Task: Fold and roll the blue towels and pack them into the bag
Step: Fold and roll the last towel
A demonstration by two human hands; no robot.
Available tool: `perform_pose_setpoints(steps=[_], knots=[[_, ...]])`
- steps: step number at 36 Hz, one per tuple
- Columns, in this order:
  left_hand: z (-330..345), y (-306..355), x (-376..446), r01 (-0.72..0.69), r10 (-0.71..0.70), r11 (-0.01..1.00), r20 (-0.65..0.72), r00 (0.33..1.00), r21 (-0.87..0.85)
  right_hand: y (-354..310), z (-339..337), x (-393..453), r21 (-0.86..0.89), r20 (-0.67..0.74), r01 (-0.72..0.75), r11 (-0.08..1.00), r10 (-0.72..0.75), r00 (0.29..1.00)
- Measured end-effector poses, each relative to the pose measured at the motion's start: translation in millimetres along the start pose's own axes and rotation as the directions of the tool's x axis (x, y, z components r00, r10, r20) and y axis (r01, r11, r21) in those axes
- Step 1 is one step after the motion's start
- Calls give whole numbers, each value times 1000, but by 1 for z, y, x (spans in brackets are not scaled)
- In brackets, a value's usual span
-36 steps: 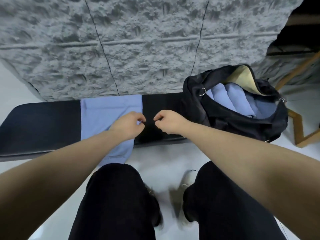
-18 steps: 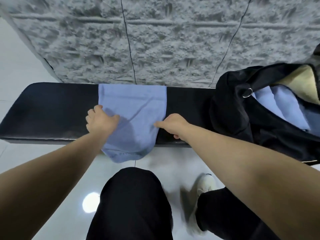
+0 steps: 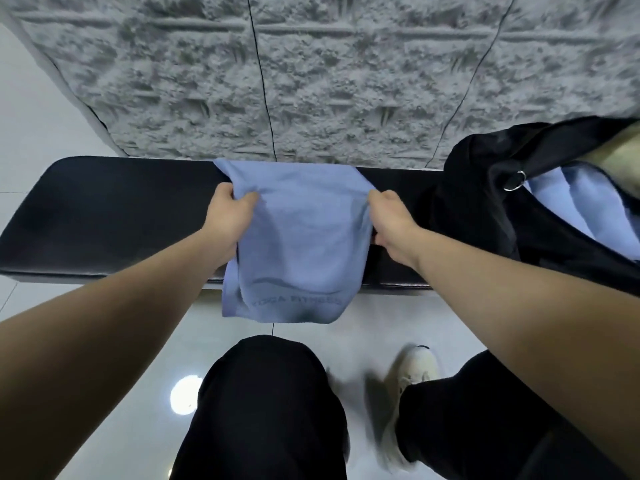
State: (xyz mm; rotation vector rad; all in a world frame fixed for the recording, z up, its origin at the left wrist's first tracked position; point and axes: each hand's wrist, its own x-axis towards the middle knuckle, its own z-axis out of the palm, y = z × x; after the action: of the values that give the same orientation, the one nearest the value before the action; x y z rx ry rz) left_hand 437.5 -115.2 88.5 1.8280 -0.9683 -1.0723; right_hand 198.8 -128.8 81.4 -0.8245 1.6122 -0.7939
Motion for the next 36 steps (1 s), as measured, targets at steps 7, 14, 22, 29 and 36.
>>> perform_pose_setpoints(steps=[7,14,22,29,36], knots=[[21,3,-14,127,-107,980,133,985,-153,0,-42,8,-47,-216,75,996,-83,973],[17,-9,-22,126,-102,978,146,984,-166,15,-68,-4,12,-25,-85,996,85,996],[24,-14,-31,-3,3,1000,-34,999,-3,28,-79,-18,-121,145,-121,985,139,980],[24,-17,-46,49,-47,999,167,985,-8,29,-91,-36,-237,268,-45,970,110,957],[5,-22,-68,65,-101,993,450,887,95,34,-104,-53,-202,370,63,977,16,929]])
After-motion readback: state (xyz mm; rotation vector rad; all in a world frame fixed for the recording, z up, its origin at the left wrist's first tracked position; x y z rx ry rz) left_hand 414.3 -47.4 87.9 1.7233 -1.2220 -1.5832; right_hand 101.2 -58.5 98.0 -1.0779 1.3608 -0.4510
